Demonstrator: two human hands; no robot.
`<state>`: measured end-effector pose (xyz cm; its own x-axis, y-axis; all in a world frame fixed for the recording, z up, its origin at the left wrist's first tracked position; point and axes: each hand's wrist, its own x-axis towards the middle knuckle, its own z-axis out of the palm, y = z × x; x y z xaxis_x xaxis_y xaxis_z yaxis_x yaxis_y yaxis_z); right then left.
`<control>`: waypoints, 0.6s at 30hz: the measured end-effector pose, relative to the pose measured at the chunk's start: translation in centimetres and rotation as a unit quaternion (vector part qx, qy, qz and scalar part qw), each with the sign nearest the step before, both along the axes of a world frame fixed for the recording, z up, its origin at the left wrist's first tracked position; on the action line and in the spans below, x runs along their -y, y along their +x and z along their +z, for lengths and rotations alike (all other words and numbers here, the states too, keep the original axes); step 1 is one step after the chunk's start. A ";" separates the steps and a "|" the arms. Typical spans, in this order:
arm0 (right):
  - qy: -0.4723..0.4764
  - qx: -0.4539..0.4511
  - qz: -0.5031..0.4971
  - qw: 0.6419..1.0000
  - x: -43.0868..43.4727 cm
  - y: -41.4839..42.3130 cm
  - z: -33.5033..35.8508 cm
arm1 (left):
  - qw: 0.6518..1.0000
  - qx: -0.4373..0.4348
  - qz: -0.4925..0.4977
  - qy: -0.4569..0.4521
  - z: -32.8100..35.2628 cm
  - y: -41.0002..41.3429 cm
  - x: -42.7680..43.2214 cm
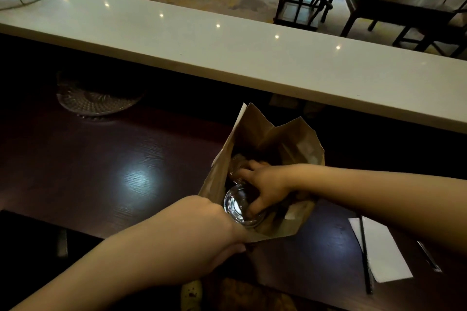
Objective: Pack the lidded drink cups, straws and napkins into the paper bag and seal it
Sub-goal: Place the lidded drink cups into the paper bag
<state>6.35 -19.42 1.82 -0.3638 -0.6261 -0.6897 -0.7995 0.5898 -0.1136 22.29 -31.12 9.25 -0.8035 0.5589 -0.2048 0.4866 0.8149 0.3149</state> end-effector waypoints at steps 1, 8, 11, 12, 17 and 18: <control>0.008 0.003 0.004 1.000 0.0 -0.1 0.9 | 0.999 -0.015 0.015 -0.038 -0.4 0.2 -0.4; 0.002 0.030 -0.002 1.000 -1.2 -0.3 8.5 | 0.999 -0.018 0.023 -0.044 0.9 -0.7 0.4; -0.023 0.044 -0.003 0.999 -2.4 -0.3 11.4 | 0.998 -0.008 0.034 -0.048 2.0 -1.0 -0.3; -0.035 0.048 -0.004 0.998 -2.9 -0.2 12.2 | 0.998 -0.009 0.045 -0.046 2.7 -1.1 -0.6; -0.073 0.046 -0.007 0.996 -5.8 0.0 15.3 | 0.992 0.004 0.107 -0.067 4.4 -2.4 -2.3; -0.077 0.042 -0.008 0.996 -6.5 0.0 15.7 | 0.991 0.013 0.113 -0.076 4.6 -2.7 -2.8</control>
